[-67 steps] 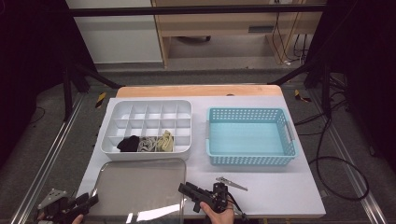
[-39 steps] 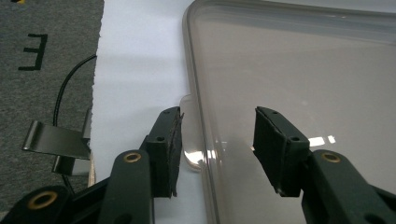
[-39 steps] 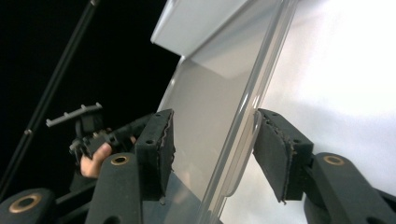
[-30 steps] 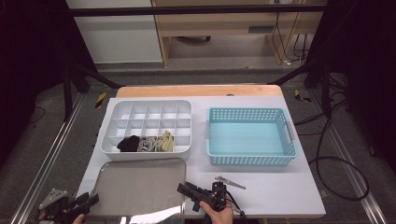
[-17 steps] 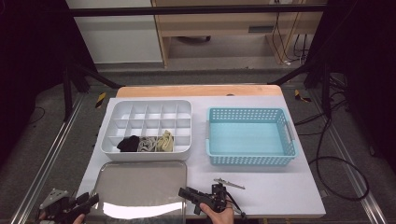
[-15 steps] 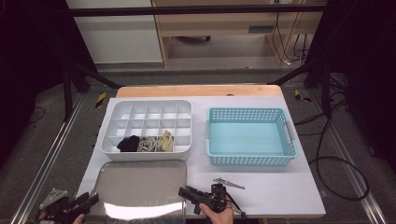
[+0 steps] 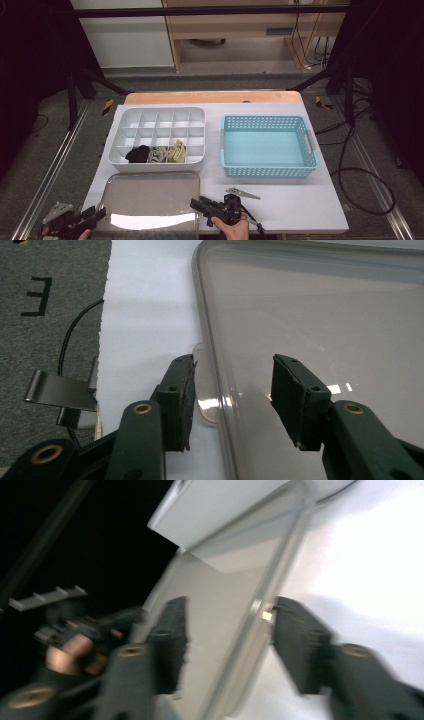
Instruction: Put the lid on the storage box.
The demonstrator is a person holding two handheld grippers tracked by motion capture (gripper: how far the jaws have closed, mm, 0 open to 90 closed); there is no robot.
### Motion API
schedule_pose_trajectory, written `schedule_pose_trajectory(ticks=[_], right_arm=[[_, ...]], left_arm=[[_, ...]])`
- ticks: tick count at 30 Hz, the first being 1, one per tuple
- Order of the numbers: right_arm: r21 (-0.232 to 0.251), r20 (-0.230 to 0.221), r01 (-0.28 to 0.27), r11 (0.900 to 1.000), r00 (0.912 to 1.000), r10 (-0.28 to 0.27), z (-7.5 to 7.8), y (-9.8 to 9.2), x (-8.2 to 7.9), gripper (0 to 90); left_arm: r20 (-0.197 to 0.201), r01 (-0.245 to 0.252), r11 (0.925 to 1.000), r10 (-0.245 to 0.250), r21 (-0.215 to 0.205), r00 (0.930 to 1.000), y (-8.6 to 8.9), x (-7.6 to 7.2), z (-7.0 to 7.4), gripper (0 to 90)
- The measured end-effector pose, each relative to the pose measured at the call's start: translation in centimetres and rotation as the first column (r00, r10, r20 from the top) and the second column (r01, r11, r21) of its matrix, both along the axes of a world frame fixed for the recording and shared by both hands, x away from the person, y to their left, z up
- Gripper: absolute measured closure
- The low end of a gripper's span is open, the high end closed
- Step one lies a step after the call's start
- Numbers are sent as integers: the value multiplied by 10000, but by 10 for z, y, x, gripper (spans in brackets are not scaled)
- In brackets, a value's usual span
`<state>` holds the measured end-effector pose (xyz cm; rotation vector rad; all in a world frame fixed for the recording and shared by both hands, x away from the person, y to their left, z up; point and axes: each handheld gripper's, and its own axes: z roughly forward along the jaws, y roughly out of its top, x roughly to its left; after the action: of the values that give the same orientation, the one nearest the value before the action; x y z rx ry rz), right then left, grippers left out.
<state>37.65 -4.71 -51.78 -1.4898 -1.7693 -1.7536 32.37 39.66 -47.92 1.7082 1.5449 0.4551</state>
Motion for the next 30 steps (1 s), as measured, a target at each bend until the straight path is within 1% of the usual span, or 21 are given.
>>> schedule_pose_trajectory(ticks=[1, 2, 3, 5, 7, 9, 10, 12, 13, 14, 17, 18, 19, 20, 21, 22, 24, 25, 27, 28, 30], right_arm=[[-267, 168, -12, 9996, 9999, 17, 0, 0, 0, 604], [-563, 301, 5, 9984, 9995, 12, 0, 0, -1, 663], [-847, 491, 52, 9964, 9988, -10, 0, -1, -1, 676], [-979, 405, -23, 9952, 9992, 63, -1, -1, -1, 691], [-953, 412, -100, 9954, 9991, 140, -2, -3, -1, 719], [-907, 369, -143, 9958, 9992, 177, -2, -4, -1, 750], [-798, 511, -156, 9967, 9985, 197, -1, -5, -1, 757], [-946, 564, -222, 9953, 9980, 276, 1, -5, -1, 757], [-934, 584, -248, 9953, 9978, 304, 1, -6, 0, 759], [-892, 564, -279, 9956, 9979, 330, 1, -6, 0, 759], [-1086, 777, -303, 9936, 9962, 389, 3, -5, 0, 758], [-1156, 801, -314, 9928, 9960, 409, 3, -5, 0, 757], [-1160, 716, -314, 9928, 9966, 399, 5, -5, -1, 756], [-1256, 778, -327, 9915, 9961, 427, 5, -5, -1, 754], [-1347, 856, -318, 9904, 9954, 436, 5, -4, -1, 752], [-1381, 815, -307, 9899, 9958, 422, 6, -4, -1, 750], [-1434, 827, -295, 9892, 9957, 417, 7, -3, -1, 747], [-1484, 902, -286, 9885, 9950, 423, 6, -3, -1, 744], [-1626, 866, -258, 9863, 9954, 403, 7, -1, 0, 737], [-1640, 761, -234, 9862, 9964, 363, 8, -1, 0, 737], [-1656, 807, -212, 9860, 9961, 350, 9, -1, 1, 738]], left_arm=[[3, -3, 10000, 3, -6, 10000, 0, 0, 0, 516], [7, 3, 10000, -3, -3, 10000, 0, 0, 0, 516], [26, 21, 10000, -21, -16, 10000, 0, 0, 0, 515], [42, 76, 9999, -76, -86, 10000, 1, 1, 0, 508], [92, 90, 9996, -87, -275, 9999, 2, 1, -1, 508], [289, 304, 9967, -283, -754, 9992, 3, 4, -3, 456], [233, 346, 9967, -330, -732, 9992, 4, 5, -2, 439], [250, 516, 9963, -500, -683, 9984, 5, 7, -1, 428], [299, 674, 9962, -658, -547, 9974, 5, 8, 0, 425], [316, 793, 9956, -778, -501, 9965, 6, 9, 0, 420], [254, 1131, 9917, -1117, -615, 9934, 10, 12, -1, 405], [257, 1240, 9904, -1227, -611, 9921, 11, 12, -1, 405], [176, 1405, 9876, -1396, -706, 9901, 12, 13, -2, 406], [189, 1540, 9853, -1530, -745, 9880, 12, 13, -3, 412], [193, 1600, 9845, -1590, -722, 9871, 12, 13, -3, 406], [170, 1651, 9836, -1643, -728, 9863, 13, 14, -2, 406], [130, 1660, 9829, -1655, -802, 9861, 14, 14, -2, 416], [57, 1633, 9830, -1634, -844, 9865, 14, 15, -2, 423], [-95, 1456, 9838, -1474, -1048, 9890, 15, 16, 0, 447], [-101, 1414, 9843, -1433, -1061, 9896, 15, 16, 0, 453], [10, 1330, 9850, -1337, -1095, 9910, 16, 14, 3, 480]])
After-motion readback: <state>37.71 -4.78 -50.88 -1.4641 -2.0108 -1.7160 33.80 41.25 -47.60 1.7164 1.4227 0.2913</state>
